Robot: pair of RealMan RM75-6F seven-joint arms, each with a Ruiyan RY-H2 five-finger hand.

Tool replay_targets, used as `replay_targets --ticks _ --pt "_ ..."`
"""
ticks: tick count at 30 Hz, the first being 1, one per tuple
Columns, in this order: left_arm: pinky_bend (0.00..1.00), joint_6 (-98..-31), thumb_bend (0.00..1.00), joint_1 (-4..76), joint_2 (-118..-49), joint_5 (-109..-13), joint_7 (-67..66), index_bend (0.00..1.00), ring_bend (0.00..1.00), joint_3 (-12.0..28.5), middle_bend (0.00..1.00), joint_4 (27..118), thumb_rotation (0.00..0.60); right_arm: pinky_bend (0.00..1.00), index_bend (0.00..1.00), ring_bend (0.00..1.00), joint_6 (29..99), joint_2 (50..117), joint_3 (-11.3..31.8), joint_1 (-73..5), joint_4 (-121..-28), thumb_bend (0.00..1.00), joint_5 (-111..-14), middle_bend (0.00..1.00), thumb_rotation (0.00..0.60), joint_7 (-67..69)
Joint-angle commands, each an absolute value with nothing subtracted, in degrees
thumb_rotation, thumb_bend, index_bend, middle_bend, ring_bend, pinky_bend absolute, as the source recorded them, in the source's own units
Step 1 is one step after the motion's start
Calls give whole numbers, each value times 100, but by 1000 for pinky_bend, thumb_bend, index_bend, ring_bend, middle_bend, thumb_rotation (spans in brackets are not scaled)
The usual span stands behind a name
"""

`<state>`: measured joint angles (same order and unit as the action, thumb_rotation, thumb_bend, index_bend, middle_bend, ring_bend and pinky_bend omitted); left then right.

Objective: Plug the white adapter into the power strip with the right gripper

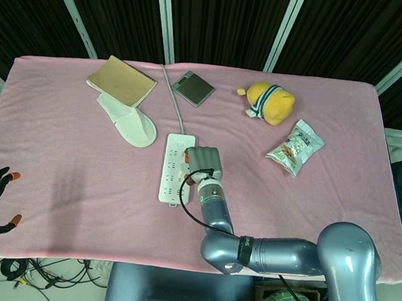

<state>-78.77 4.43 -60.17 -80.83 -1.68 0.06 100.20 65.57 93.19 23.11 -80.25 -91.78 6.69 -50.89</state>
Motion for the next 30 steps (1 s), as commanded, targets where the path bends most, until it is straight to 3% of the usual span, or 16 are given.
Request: replay_targets --ticks 1,30 --pt "0 -7878 276 443 -6017 -8082 -170 106 5 6 12 10020 600 465 823 636 6544 9325 2323 -8007 -9174 517 661 629 600 -5106" --pt "5 -7944 276 404 -6005 -8064 -148 106 5 17 12 10018 600 465 826 636 6659 9625 2098 -7793 -9085 516 -108 628 600 -5110"
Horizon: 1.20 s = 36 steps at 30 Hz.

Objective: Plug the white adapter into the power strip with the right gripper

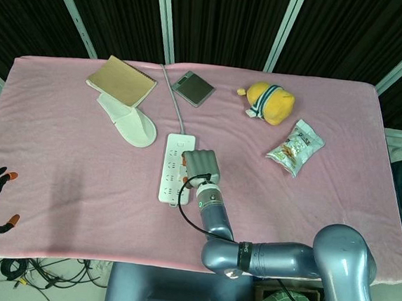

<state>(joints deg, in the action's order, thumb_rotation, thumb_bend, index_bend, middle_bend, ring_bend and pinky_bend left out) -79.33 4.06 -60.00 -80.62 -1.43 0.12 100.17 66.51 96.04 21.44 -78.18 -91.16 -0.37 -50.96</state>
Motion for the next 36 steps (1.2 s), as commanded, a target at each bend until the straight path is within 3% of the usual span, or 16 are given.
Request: replay_targets --ticks 1,36 --pt "5 -7951 276 402 -6008 -8064 -150 106 4 19 12 10017 600 465 826 636 6655 9639 2079 -7779 -9071 515 -135 628 600 -5110" --pt "4 -7930 276 405 -6007 -8043 -161 106 5 20 12 10027 600 465 827 636 6429 9991 2175 -7554 -8663 516 -301 629 600 -5087"
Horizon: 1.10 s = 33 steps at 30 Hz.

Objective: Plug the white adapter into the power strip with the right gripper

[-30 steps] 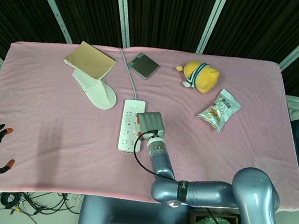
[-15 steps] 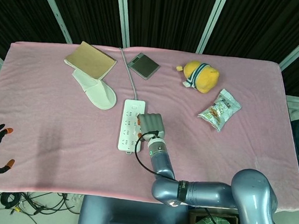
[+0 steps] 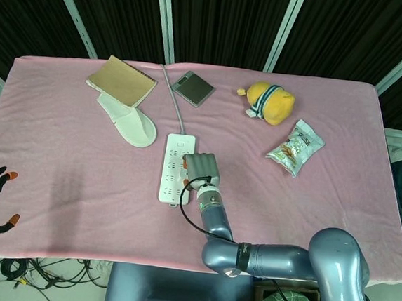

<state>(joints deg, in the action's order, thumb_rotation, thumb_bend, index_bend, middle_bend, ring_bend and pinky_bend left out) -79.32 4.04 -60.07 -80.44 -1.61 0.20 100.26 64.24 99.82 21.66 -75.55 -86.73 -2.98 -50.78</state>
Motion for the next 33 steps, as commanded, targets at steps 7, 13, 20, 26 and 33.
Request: replay_targets --ticks 7,13,20,26,33 --pt "5 -7930 275 404 -6004 -8042 -163 106 4 20 12 10031 600 465 830 636 6417 10012 2192 -7533 -8650 515 -305 629 600 -5131" --pt "4 -7935 275 402 -6005 -8042 -167 105 5 21 12 10036 600 465 849 640 6377 10042 2189 -7537 -8624 515 -363 638 600 -5177" --pt "5 -7918 276 408 -5997 -8032 -154 105 5 22 12 10041 600 464 866 645 6388 10132 2149 -7629 -8521 515 -516 647 600 -5347" --pt "5 -7903 276 411 -5988 -8030 -147 106 5 18 12 10045 600 510 890 654 6440 10221 2102 -7709 -8413 515 -580 660 600 -5561" --pt "4 -7884 276 416 -5974 -8018 -147 105 5 16 12 10062 600 519 916 667 6478 10319 2153 -7733 -8333 515 -592 677 600 -5665"
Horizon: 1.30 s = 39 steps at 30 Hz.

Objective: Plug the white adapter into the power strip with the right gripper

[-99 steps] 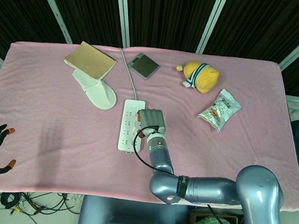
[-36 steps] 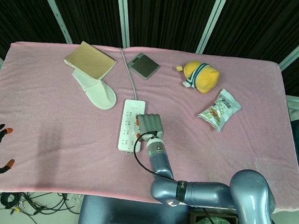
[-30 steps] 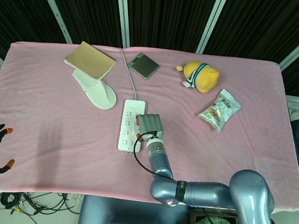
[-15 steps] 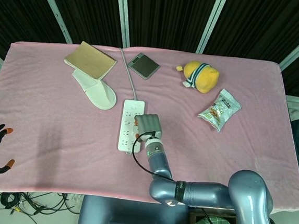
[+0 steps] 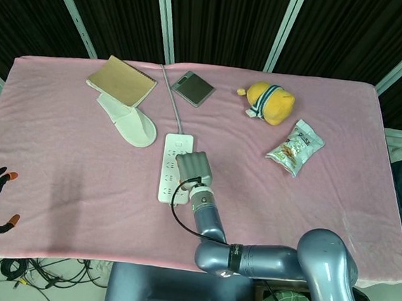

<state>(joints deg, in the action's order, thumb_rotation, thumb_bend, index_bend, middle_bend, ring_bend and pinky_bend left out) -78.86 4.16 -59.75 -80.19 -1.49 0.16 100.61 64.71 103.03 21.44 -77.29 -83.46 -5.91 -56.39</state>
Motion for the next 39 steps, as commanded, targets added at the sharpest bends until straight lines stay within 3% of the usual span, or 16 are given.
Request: replay_targets --ticks 1,17,39 --pt "4 -7882 276 417 -5973 -8018 -147 105 5 15 12 10062 600 519 920 669 6482 10328 2155 -7733 -8329 515 -596 680 600 -5677" --pt "5 -7879 275 417 -5969 -8015 -138 105 5 15 12 10062 600 535 997 722 6351 10526 2185 -7684 -8080 567 -559 761 600 -5778" --pt "4 -7877 275 416 -5966 -8004 -128 105 5 16 12 10065 600 556 1000 767 6118 10650 2197 -7473 -8152 647 -759 821 600 -5508"
